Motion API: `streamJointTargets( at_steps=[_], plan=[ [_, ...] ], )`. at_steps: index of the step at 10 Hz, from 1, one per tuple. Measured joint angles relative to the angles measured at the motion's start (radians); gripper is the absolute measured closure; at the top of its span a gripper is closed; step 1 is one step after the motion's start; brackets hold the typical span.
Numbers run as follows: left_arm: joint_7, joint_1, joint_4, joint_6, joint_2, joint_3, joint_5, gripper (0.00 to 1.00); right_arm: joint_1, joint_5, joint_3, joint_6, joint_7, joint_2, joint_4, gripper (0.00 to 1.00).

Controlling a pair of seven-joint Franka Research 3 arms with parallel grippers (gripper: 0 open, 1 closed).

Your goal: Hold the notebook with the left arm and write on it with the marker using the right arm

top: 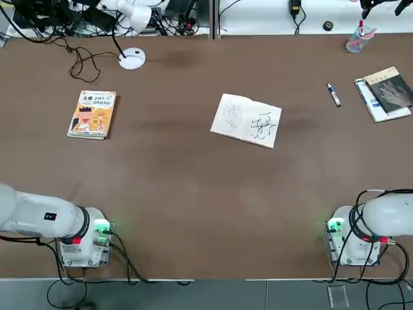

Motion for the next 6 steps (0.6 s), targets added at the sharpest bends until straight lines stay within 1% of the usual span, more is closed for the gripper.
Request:
streamJointTargets(
  at_steps=[2,3,6],
  plan=[
    [0.0,0.0,0.0,-0.001,0.001,0.0,0.0,0.0,0.0,0.008,-0.001,0.032,0.002,-0.004,-0.022,0.0],
    [0.0,0.0,0.0,-0.001,0.001,0.001,0.0,0.0,0.0,0.028,-0.002,0.038,0.002,-0.006,-0.028,0.0],
    [0.0,0.0,0.0,-0.001,0.001,0.001,0.0,0.0,0.0,0.068,-0.005,0.05,0.002,-0.01,-0.031,0.0]
  ],
)
